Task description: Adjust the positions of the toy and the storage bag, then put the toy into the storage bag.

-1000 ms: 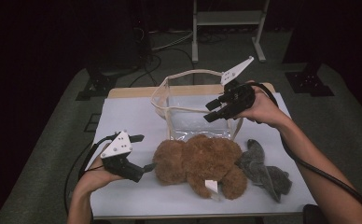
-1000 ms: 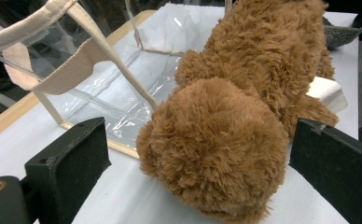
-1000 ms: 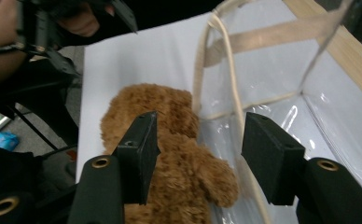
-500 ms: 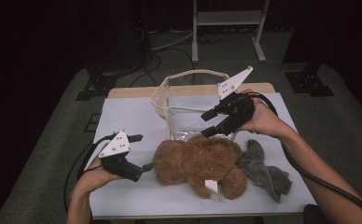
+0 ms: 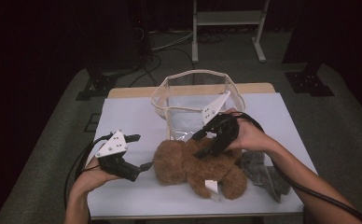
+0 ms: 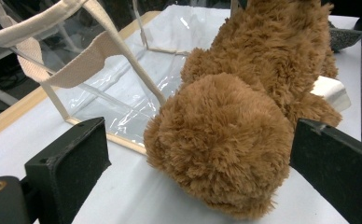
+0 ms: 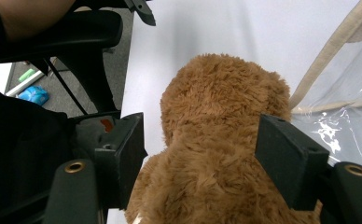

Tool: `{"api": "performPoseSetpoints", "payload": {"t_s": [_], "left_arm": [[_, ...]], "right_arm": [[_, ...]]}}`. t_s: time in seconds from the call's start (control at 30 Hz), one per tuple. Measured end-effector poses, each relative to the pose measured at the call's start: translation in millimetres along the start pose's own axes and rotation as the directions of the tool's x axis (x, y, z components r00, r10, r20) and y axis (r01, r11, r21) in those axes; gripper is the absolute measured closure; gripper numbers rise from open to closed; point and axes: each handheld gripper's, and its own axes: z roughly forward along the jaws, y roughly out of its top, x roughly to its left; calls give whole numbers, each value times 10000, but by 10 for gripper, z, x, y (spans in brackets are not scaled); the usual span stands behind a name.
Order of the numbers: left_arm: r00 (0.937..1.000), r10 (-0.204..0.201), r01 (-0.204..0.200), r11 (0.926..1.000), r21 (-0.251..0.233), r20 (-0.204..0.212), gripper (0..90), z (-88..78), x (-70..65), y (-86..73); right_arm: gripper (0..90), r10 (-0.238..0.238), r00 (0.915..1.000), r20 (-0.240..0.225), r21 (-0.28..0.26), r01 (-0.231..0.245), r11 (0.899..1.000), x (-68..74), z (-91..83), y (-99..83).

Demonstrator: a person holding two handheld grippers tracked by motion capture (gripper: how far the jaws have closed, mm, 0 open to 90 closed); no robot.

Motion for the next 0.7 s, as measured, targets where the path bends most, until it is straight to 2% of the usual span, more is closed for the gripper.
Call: {"api": "performPoseSetpoints", "payload": {"t_s": [0.27, 0.43, 0.63, 0.7], "left_arm": [[9999, -126, 126, 9999, 21, 19, 37, 11, -1, -11], [10000, -64, 64, 10000, -6, 52, 38, 19, 3, 2], [10000, -78, 78, 10000, 0, 41, 37, 1, 17, -16], [9999, -129, 129, 9999, -23, 39, 37, -3, 18, -23]], "right_arm": [[298, -90, 9999, 83, 10, 90, 10000, 5, 45, -44], [270, -310, 9983, 484, 532, 284, 9982, 51, 147, -92], [255, -371, 9947, 960, 814, 293, 9962, 35, 257, -177], [254, -296, 9950, 950, 732, 227, 9971, 15, 276, -210]]}}
